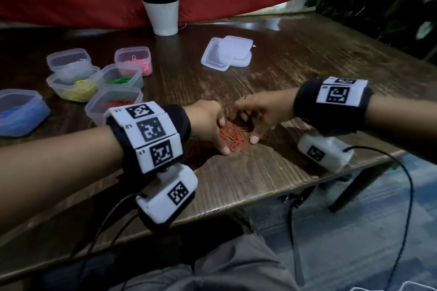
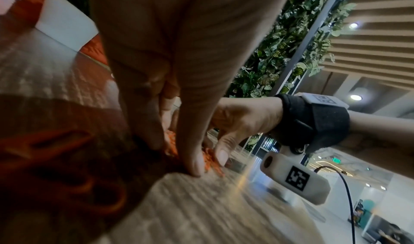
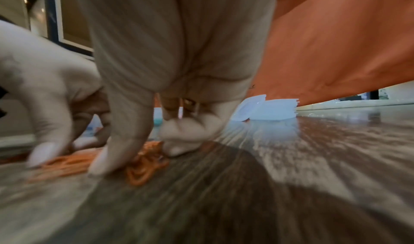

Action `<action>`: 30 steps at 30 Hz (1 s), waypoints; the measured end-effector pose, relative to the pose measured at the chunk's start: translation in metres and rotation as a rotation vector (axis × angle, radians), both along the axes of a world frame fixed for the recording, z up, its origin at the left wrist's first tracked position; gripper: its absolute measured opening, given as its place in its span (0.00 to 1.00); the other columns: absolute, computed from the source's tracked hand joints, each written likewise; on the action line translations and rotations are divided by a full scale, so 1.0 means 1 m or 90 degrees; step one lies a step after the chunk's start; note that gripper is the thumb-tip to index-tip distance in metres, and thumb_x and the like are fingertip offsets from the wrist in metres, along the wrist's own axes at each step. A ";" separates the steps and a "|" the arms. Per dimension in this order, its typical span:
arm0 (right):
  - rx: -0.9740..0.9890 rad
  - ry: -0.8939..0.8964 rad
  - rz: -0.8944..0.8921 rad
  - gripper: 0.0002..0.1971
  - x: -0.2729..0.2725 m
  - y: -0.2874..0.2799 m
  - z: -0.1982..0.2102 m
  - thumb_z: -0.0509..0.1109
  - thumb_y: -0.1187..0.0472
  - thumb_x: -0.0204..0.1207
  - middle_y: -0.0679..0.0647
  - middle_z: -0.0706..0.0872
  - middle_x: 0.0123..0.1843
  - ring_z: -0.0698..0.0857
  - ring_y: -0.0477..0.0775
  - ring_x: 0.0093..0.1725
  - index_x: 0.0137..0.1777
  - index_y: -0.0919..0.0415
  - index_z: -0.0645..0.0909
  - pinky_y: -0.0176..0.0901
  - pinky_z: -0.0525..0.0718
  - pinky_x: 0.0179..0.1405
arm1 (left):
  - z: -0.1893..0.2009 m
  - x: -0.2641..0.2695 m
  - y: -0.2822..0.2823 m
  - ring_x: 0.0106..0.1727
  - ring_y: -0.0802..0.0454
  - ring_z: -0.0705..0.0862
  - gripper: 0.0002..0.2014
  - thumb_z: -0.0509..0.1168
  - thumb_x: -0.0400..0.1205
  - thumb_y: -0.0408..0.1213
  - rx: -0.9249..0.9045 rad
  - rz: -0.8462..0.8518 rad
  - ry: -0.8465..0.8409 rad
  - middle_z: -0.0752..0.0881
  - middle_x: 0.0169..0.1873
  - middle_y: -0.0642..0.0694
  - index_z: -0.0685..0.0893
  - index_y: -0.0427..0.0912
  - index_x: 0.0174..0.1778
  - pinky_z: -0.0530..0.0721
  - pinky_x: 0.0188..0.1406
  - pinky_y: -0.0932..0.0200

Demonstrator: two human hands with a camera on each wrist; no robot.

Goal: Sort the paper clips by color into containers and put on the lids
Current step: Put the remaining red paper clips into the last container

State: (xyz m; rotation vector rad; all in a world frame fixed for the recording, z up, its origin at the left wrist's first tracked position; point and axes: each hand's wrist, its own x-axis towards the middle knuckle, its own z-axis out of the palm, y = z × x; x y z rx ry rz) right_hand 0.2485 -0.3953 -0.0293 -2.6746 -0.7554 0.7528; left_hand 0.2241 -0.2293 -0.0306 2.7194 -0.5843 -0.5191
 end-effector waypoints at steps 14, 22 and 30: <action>0.099 0.001 -0.092 0.10 -0.001 0.017 -0.009 0.76 0.64 0.69 0.60 0.83 0.46 0.84 0.42 0.30 0.46 0.60 0.79 0.27 0.79 0.21 | -0.010 0.005 0.003 0.31 0.58 0.79 0.12 0.80 0.65 0.32 -0.175 0.056 0.084 0.78 0.28 0.49 0.82 0.39 0.37 0.81 0.22 0.72; 0.085 -0.001 -0.103 0.08 -0.007 0.022 -0.011 0.73 0.66 0.72 0.60 0.80 0.49 0.83 0.49 0.36 0.47 0.60 0.77 0.26 0.79 0.20 | -0.016 0.001 0.004 0.30 0.59 0.80 0.12 0.76 0.70 0.30 -0.200 0.039 0.047 0.79 0.32 0.51 0.78 0.42 0.30 0.78 0.20 0.74; 0.043 -0.028 -0.076 0.07 -0.010 0.028 -0.008 0.71 0.65 0.75 0.62 0.82 0.38 0.81 0.52 0.29 0.47 0.58 0.75 0.31 0.81 0.22 | -0.016 0.009 0.013 0.16 0.64 0.78 0.13 0.77 0.69 0.29 -0.231 0.069 0.031 0.81 0.26 0.48 0.78 0.43 0.29 0.78 0.20 0.73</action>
